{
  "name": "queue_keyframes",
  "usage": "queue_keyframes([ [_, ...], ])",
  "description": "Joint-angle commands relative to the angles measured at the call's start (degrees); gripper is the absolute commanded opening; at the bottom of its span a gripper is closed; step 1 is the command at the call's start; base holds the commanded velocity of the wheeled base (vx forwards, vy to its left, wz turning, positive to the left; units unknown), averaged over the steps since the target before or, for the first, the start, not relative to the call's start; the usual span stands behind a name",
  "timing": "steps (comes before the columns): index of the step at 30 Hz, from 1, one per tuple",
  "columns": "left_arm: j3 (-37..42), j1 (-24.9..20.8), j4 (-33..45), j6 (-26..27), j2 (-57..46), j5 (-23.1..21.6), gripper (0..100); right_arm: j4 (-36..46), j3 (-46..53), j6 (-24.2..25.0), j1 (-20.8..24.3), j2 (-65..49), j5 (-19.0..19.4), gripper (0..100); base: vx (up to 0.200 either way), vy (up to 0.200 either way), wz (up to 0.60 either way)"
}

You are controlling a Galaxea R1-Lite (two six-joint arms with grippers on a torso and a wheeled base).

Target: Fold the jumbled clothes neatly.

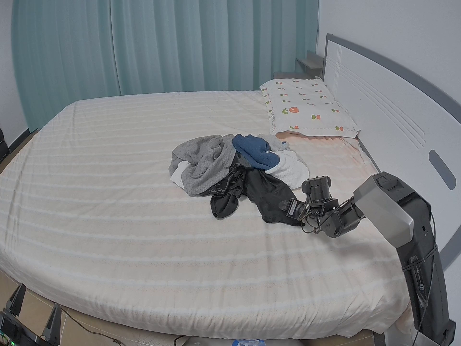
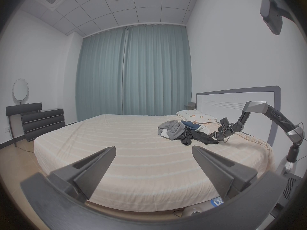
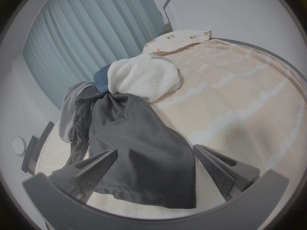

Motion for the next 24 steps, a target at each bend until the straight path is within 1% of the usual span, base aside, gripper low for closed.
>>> queue_keyframes([
  [1, 1.01, 0.02, -0.01, 0.11, -0.22, -0.01, 100, 0.54, -2.95, 0.03, 0.8, 2.85, -0.26, 100, 0.0, 0.0, 0.0],
  [5, 1.01, 0.02, -0.01, 0.03, -0.22, 0.08, 100, 0.46, -2.86, -0.06, 1.41, 2.76, -0.26, 100, 0.0, 0.0, 0.0],
  [6, 1.01, 0.02, -0.01, 0.03, -0.22, 0.08, 100, 0.46, -2.86, -0.06, 1.41, 2.76, -0.26, 0, 0.0, 0.0, 0.0],
  [8, 1.01, -0.07, -0.01, -0.15, -0.22, 0.16, 100, -0.33, -2.68, -0.59, 1.85, 2.76, -0.26, 0, 0.0, 0.0, 0.0],
  [13, 1.01, 0.02, -0.01, 0.11, -0.22, 0.08, 100, -1.04, -1.89, -0.15, 1.94, 0.74, -0.43, 0, 0.0, 0.0, 0.0],
  [21, 1.01, -0.07, -0.09, 0.29, -0.22, 0.08, 100, -4.38, 5.05, -0.68, 1.41, -5.32, -0.26, 0, 0.0, 0.0, 0.0],
  [23, 1.01, 0.02, -0.09, 0.11, -0.22, 0.08, 100, -5.34, 11.2, 0.47, 1.76, -9.98, 1.06, 0, 0.0, 0.0, 0.0],
  [24, 1.01, -0.07, -0.09, 0.03, -0.22, 0.08, 100, -5.7, 14.63, 1.26, 2.03, -12.44, 2.56, 0, 0.0, 0.0, 0.0],
])
